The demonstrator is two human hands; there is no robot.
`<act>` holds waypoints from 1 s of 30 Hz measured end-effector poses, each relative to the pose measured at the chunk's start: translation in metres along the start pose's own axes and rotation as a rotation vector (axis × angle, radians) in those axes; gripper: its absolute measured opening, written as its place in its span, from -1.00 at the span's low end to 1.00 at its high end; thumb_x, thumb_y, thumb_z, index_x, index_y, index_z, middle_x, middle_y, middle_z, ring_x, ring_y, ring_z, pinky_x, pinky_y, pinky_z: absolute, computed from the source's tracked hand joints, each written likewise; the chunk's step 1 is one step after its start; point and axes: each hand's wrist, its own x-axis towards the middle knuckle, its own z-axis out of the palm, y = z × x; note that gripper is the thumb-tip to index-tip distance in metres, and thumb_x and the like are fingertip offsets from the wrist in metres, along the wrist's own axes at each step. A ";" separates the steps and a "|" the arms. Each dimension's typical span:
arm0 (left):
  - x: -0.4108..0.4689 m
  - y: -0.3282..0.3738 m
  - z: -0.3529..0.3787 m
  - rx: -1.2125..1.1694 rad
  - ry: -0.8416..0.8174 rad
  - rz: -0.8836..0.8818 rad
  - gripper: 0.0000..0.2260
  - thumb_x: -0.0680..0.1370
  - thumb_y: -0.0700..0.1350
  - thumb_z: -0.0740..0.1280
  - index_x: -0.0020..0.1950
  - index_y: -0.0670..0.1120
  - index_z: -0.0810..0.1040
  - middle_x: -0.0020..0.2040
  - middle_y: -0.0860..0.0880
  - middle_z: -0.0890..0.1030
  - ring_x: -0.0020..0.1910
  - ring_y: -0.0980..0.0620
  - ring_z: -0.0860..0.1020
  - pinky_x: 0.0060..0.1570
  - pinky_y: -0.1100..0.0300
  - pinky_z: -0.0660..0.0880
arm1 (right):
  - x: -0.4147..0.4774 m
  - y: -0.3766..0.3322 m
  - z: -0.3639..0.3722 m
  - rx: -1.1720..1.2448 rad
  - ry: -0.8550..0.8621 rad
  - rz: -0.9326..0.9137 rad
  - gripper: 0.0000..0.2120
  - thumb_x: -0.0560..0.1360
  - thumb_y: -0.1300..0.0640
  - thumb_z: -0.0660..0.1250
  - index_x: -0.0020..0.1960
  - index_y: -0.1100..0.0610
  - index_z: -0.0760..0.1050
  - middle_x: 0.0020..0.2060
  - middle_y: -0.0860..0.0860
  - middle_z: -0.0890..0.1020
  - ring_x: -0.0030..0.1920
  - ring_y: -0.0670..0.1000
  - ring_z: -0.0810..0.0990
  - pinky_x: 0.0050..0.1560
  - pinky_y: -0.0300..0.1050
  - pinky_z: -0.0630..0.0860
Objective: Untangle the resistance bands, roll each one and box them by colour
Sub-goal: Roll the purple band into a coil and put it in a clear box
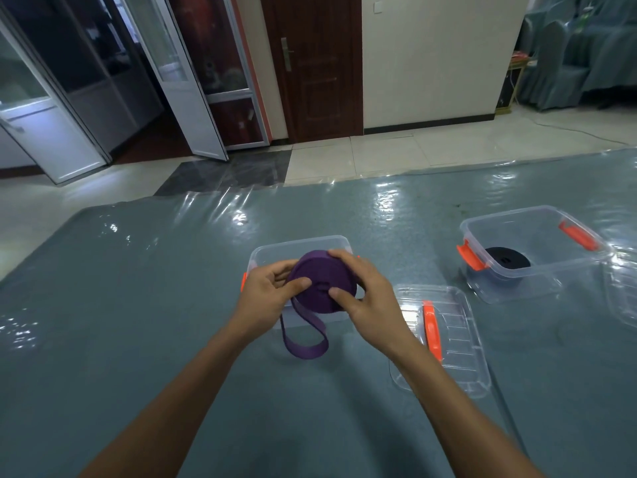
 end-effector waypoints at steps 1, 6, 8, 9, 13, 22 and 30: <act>0.000 0.001 -0.004 0.020 -0.025 -0.015 -0.73 0.51 -0.39 0.43 0.12 -0.08 0.65 -0.02 0.02 0.76 -0.01 0.06 0.71 0.04 0.21 0.62 | 0.001 0.001 -0.004 -0.102 -0.060 -0.036 -0.43 0.46 0.34 0.46 0.41 -0.02 0.49 0.17 -0.09 0.60 0.16 -0.16 0.54 0.24 -0.22 0.46; 0.005 0.014 -0.013 0.078 -0.179 -0.111 -0.76 0.49 -0.39 0.45 0.13 -0.19 0.65 -0.03 -0.05 0.75 -0.05 0.03 0.70 0.01 0.22 0.62 | 0.007 -0.004 -0.020 -0.289 -0.298 -0.058 -0.38 0.47 0.23 0.49 0.47 -0.08 0.42 0.26 -0.07 0.59 0.21 -0.13 0.53 0.33 -0.17 0.44; 0.009 0.022 -0.011 0.109 -0.264 -0.137 -0.77 0.50 -0.37 0.46 0.13 -0.22 0.66 -0.03 -0.10 0.75 -0.05 0.01 0.71 0.01 0.22 0.62 | 0.009 -0.009 -0.022 -0.306 -0.341 -0.067 -0.38 0.47 0.20 0.50 0.46 -0.10 0.42 0.28 -0.09 0.59 0.23 -0.12 0.53 0.31 -0.18 0.44; 0.010 0.025 -0.010 0.124 -0.301 -0.139 -0.78 0.50 -0.36 0.47 0.13 -0.22 0.66 -0.03 -0.11 0.75 -0.05 0.01 0.71 -0.01 0.23 0.61 | 0.009 -0.010 -0.024 -0.306 -0.359 -0.066 -0.38 0.46 0.19 0.49 0.46 -0.11 0.42 0.27 -0.11 0.60 0.23 -0.13 0.53 0.29 -0.18 0.46; 0.013 0.029 -0.002 0.097 -0.307 -0.128 -0.79 0.48 -0.34 0.48 0.10 -0.18 0.67 -0.04 -0.11 0.75 -0.08 0.00 0.71 -0.03 0.21 0.62 | 0.010 -0.014 -0.031 -0.142 -0.350 0.000 -0.43 0.43 0.27 0.49 0.36 -0.14 0.51 0.18 -0.27 0.63 0.19 -0.20 0.58 0.18 -0.33 0.48; 0.009 0.015 0.013 -0.129 0.002 -0.005 -0.81 0.47 -0.28 0.48 0.04 -0.07 0.70 -0.06 -0.07 0.76 -0.10 0.04 0.72 -0.10 0.25 0.62 | -0.001 -0.006 -0.011 0.257 0.026 0.101 -0.42 0.44 0.39 0.47 0.32 -0.12 0.55 0.15 -0.11 0.68 0.14 -0.02 0.66 0.15 -0.03 0.62; 0.011 0.028 -0.005 0.090 -0.232 -0.095 -0.79 0.47 -0.37 0.49 0.07 -0.21 0.68 -0.08 -0.10 0.75 -0.10 0.02 0.71 -0.02 0.20 0.63 | 0.004 -0.010 -0.022 -0.202 -0.292 -0.023 -0.33 0.43 0.24 0.52 0.43 -0.18 0.44 0.26 -0.13 0.62 0.23 -0.15 0.57 0.29 -0.17 0.50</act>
